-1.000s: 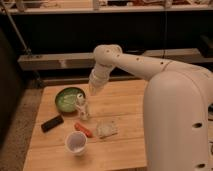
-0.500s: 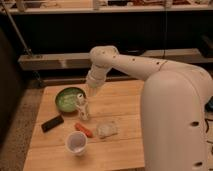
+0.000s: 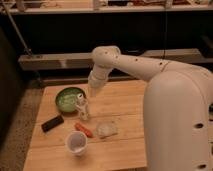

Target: Knock the bottle over

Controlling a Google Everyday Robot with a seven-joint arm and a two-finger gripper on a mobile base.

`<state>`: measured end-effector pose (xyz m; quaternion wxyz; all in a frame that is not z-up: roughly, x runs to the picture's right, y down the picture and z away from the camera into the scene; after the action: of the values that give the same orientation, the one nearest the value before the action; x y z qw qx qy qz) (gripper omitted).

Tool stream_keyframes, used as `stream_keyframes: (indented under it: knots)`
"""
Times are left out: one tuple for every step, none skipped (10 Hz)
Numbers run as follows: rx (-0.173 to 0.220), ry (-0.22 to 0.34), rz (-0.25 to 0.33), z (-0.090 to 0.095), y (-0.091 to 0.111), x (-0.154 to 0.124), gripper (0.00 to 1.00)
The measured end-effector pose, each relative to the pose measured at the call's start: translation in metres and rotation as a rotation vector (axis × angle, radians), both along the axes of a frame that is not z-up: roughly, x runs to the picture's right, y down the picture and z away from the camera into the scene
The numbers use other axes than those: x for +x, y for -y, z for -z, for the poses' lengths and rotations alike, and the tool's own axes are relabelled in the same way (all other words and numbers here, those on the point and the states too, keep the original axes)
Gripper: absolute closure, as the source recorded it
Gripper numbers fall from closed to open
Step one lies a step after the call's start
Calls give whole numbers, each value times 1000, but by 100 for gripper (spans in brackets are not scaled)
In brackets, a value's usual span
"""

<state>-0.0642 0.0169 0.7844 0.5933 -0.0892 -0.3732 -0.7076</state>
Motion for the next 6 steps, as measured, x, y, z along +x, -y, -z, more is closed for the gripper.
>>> stream_keyframes:
  knots:
    - [1,-2,1,0,-1,7,61]
    - [1,-4,1,0,-1,13,61]
    - [2,-2,3,0,-1,12,61]
    - [2,0,6,1,-1,8,61]
    - [2,4,6,2,-1,4,61]
    - [3,-1,7,2,-2,8,61]
